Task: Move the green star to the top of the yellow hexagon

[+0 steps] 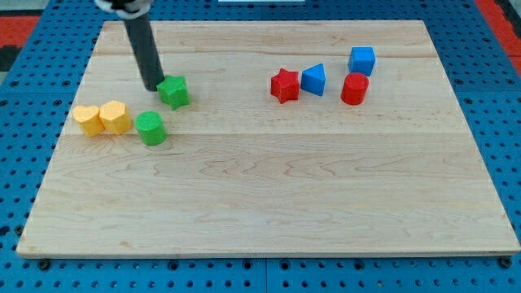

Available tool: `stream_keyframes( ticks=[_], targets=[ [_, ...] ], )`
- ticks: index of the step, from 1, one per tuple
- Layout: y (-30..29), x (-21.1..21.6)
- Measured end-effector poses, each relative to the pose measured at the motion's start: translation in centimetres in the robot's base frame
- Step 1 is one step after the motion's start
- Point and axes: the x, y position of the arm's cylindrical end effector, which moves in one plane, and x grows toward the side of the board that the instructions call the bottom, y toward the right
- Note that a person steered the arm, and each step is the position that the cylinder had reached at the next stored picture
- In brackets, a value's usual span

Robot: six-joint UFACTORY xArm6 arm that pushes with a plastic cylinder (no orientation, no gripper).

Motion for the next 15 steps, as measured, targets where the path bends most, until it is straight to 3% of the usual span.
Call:
stream_keyframes(
  ticks=[1, 2, 4, 6, 7, 10, 11, 12, 13, 14, 15],
  targets=[
    [0.0, -3.4],
    [7.9, -3.7],
    [3.6, 0.7],
    [-2.4, 1.1],
    [2.9, 1.6],
    [32.3, 3.6],
    [34.3, -0.3],
    [34.5, -0.5],
    [35.7, -0.3],
    [38.4, 3.7],
    [34.9, 3.6]
  ],
)
